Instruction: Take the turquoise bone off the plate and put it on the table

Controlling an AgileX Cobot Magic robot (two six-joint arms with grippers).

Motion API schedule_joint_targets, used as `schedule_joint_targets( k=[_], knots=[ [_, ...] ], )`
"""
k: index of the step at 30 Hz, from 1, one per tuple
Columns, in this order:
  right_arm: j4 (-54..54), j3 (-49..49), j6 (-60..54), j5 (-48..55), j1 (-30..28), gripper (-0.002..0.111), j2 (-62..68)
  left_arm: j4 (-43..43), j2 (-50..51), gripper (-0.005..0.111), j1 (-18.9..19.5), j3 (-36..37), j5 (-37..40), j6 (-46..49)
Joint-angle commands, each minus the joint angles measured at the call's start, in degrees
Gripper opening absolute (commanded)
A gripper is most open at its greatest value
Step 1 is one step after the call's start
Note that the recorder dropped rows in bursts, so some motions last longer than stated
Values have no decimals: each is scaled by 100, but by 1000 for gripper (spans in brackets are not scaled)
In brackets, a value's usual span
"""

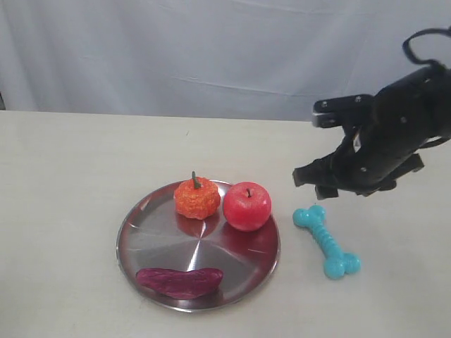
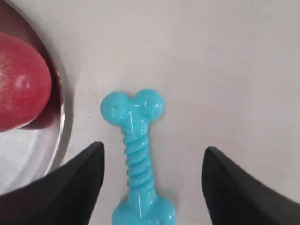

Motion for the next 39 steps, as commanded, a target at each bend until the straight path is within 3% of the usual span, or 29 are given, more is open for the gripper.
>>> schedule_joint_targets(
  k=[1,5,12,18,29,39],
  knots=[
    [-70,2,-8,724,-33,59,-1053,-19,-7,0,-33,15,-30,-11],
    [-70,2,-70,1253,-33,52,-2016,-19,-7,0,-33,15,-30,-11],
    [-70,2,-96,2070,-33,23,-3568,-19,-7,0,-33,15,-30,-11],
    [-81,2,-96,2195,-33,0,-4526,-19,-7,0,-33,15,-30,-11],
    [185,2,-60,2195,130,0,-5876,-19,-7,0,-33,15,-30,-11],
    [316,71,11,2196,130,0,-5994,-19,-7,0,-33,15,-30,-11]
  ],
)
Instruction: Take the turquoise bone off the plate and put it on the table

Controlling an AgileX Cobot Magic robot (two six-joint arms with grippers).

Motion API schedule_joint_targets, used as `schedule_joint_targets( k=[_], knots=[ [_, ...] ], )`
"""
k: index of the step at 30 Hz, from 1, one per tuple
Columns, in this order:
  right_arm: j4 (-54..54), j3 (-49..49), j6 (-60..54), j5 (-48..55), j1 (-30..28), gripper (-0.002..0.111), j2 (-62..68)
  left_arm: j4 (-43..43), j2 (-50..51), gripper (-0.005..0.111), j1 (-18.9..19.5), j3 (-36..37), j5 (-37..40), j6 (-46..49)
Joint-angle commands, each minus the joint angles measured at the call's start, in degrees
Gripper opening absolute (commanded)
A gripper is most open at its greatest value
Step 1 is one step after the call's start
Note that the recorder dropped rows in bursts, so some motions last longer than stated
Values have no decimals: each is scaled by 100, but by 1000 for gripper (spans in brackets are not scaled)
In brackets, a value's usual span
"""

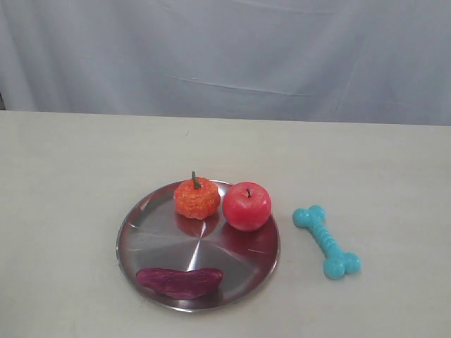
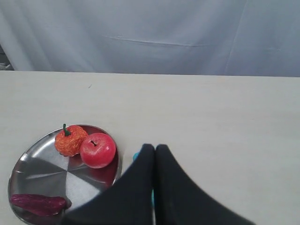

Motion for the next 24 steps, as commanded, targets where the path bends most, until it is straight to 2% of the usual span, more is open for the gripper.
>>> schedule_joint_targets(
  k=[1,6,12,16,19,24],
  knots=[
    [191,134,24,1,10,0,-13,-19,-7,0,-33,15,-30,-11],
    [458,855,24,-287,10,0,-206,-19,-7,0,-33,15,-30,-11],
    [375,2108,24,-3200,10,0,-873,-19,-7,0,-33,15,-30,-11],
    [219,2651,24,-4265,10,0,-1315,-19,-7,0,-33,15,-30,-11],
    [215,2974,24,-4487,10,0,-1625,-19,-7,0,-33,15,-30,-11],
    [83,3545,24,-4293,10,0,-2309,-19,-7,0,-33,15,-30,-11]
  ],
)
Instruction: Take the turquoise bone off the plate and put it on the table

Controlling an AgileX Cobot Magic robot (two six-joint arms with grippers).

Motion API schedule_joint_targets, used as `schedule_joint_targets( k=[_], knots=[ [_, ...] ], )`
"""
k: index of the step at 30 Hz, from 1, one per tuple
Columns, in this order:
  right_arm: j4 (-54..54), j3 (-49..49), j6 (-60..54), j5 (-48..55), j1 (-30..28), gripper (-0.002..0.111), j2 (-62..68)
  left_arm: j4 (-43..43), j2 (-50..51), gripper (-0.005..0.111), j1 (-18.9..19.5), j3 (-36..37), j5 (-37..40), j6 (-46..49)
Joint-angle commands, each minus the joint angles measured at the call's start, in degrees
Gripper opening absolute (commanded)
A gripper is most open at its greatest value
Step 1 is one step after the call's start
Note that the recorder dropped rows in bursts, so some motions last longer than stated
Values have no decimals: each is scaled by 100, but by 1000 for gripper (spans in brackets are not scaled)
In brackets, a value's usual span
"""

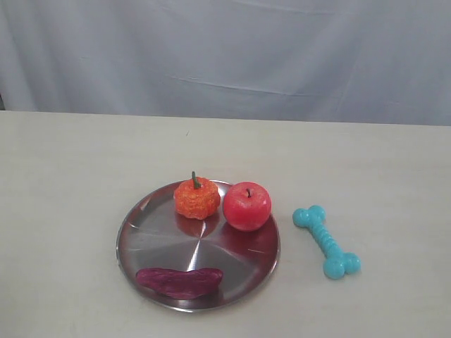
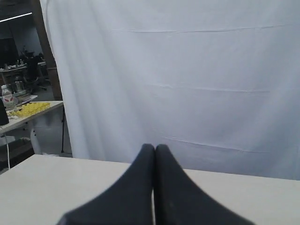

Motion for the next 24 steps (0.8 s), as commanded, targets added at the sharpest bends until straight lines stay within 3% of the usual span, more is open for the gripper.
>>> schedule_joint_targets(
  k=[1,9,15,24],
  knots=[
    [-99,371,14,112,10,0,-488,-19,-7,0,-33,15,-30,-11],
    [-338,448,-166,479,10,0,-1008,-19,-7,0,-33,15,-30,-11],
    [-22,1150,-1670,152,-13,0,-1008,-19,-7,0,-33,15,-30,-11],
    [73,1988,-1622,-276,-13,0,-1028,-19,-7,0,-33,15,-30,-11]
  ],
)
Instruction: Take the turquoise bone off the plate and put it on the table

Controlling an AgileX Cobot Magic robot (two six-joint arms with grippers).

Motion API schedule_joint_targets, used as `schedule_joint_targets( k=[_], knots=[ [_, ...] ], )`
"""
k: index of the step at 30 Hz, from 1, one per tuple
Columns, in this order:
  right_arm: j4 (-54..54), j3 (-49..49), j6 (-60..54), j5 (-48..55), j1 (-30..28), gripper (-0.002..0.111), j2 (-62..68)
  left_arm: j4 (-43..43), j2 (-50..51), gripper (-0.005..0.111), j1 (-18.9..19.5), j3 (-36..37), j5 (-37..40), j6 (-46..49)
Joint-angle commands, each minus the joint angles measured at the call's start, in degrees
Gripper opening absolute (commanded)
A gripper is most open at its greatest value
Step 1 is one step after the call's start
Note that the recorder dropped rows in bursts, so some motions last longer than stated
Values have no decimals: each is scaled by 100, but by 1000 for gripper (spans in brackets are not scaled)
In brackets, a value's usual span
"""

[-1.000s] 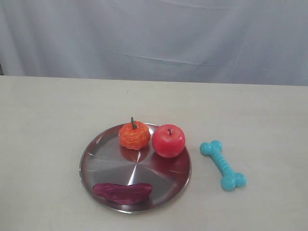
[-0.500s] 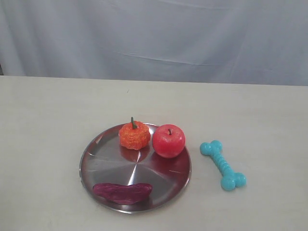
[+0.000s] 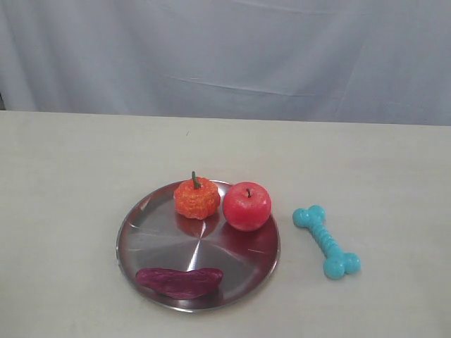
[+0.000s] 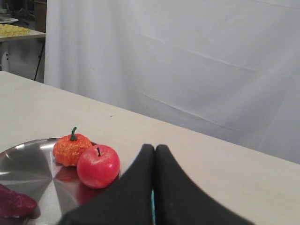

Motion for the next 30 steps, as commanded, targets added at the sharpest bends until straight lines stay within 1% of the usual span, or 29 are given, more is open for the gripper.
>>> schedule_joint_targets(
  k=[1,8,17,21,30],
  knots=[
    [69,259,-45,-157,-13,0,-36,-19,-7,0,-33,15,-30,-11],
    [69,728,49,-136,-13,0,-76,-19,-7,0,-33,15,-30,-11],
    [69,1214,49,-136,-13,0,-699,-19,-7,0,-33,15,-30,-11],
    [69,1243,49,-134,-13,0,-732,-19,-7,0,-33,15,-30,-11],
    [69,1243,57,283,-13,0,-732,-19,-7,0,-33,15,-30,-11]
  ],
)
